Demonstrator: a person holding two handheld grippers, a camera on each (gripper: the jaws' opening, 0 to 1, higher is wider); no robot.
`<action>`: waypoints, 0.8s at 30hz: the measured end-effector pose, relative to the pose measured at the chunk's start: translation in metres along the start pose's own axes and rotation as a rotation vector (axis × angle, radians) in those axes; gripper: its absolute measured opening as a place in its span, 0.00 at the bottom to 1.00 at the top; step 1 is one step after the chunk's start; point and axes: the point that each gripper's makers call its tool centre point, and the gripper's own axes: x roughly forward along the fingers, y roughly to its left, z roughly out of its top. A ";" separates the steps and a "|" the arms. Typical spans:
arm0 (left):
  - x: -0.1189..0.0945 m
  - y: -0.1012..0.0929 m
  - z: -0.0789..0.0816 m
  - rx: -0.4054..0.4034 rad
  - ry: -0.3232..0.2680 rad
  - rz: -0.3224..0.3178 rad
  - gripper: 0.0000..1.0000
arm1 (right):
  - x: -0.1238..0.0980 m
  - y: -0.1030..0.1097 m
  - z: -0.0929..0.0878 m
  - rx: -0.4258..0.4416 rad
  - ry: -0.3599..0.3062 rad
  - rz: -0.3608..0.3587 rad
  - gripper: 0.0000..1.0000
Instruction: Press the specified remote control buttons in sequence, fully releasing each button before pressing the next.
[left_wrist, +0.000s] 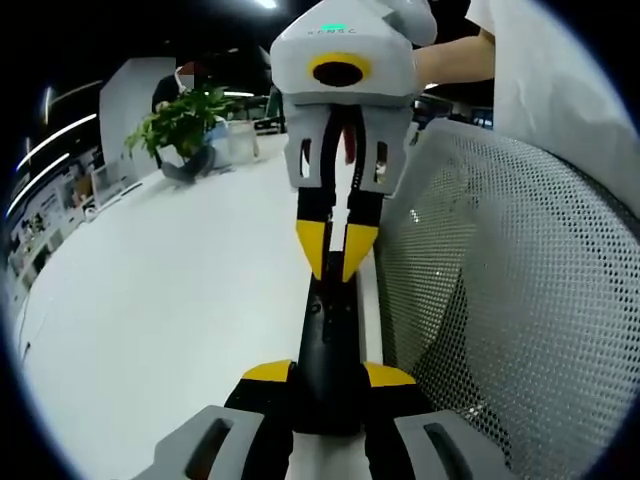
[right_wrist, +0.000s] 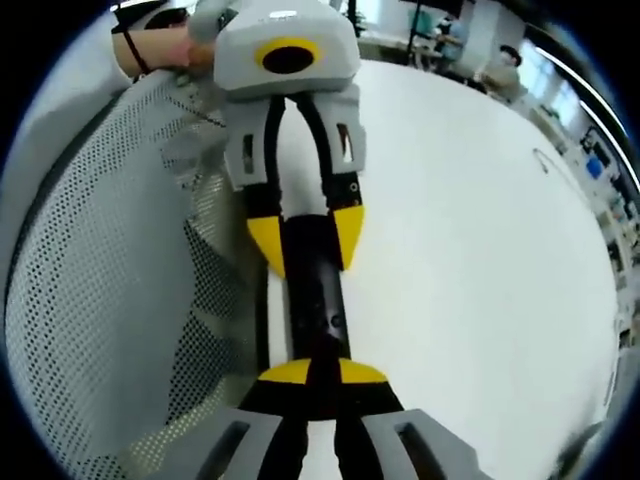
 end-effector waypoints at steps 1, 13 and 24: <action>0.000 0.000 0.000 0.000 0.000 0.000 0.24 | 0.000 0.000 0.000 -0.009 0.008 -0.003 0.04; 0.000 0.000 0.000 0.000 0.002 0.000 0.24 | 0.000 -0.001 -0.001 0.000 0.025 0.001 0.04; 0.000 0.000 0.000 0.000 0.003 0.002 0.25 | -0.002 0.000 -0.004 0.016 0.002 0.001 0.04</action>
